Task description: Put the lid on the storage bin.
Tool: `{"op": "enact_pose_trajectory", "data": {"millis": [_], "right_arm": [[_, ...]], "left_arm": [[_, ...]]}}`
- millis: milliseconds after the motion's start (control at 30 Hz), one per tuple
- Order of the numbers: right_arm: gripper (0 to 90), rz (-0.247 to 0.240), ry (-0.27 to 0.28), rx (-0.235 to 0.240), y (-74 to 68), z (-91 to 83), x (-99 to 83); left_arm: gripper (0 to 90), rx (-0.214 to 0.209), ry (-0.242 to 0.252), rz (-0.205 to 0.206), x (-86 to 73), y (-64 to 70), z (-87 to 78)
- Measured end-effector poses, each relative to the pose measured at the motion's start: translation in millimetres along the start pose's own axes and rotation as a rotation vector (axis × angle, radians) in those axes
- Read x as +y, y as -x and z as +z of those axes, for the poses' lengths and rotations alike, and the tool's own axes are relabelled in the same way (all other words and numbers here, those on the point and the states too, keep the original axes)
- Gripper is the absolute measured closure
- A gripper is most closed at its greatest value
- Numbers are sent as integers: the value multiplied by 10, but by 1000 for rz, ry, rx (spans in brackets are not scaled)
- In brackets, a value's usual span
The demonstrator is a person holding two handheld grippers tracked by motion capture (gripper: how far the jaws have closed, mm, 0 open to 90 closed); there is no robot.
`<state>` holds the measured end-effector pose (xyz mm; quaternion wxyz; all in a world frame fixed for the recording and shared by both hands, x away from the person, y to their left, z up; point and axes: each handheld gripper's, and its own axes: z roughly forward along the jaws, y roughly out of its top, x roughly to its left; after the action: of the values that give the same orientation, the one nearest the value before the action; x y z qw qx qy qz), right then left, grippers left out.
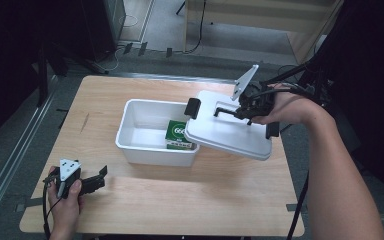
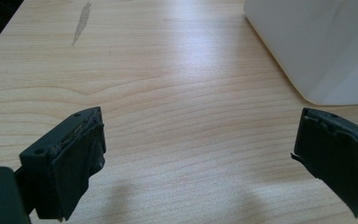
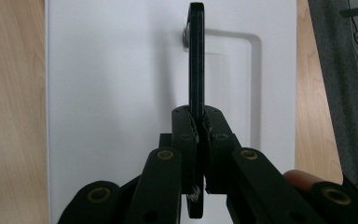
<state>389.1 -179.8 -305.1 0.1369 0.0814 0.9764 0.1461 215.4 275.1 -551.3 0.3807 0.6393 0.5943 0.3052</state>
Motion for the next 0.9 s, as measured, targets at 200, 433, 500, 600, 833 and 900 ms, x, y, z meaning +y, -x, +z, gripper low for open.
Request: {"op": "enact_pose_trajectory", "data": {"millis": [200, 433, 500, 600, 833, 900], "right_arm": [[857, -23, 5, 14, -28, 56, 166], [857, -46, 19, 31, -63, 131, 371], [857, -53, 17, 38, -73, 151, 441], [857, -72, 15, 37, -89, 182, 540], [857, -102, 20, 40, -142, 220, 759], [857, -112, 19, 45, -157, 236, 817]], "left_arm": [[26, -1, 1, 0, 0, 0, -1], [26, -8, 0, 6, -1, 1, -7], [26, -8, 0, 6, -3, 0, -10], [26, -8, 0, 4, -5, 4, -13], [26, -8, -2, 2, -3, 4, -9], [26, -8, -2, -1, -3, 1, -9]]}}
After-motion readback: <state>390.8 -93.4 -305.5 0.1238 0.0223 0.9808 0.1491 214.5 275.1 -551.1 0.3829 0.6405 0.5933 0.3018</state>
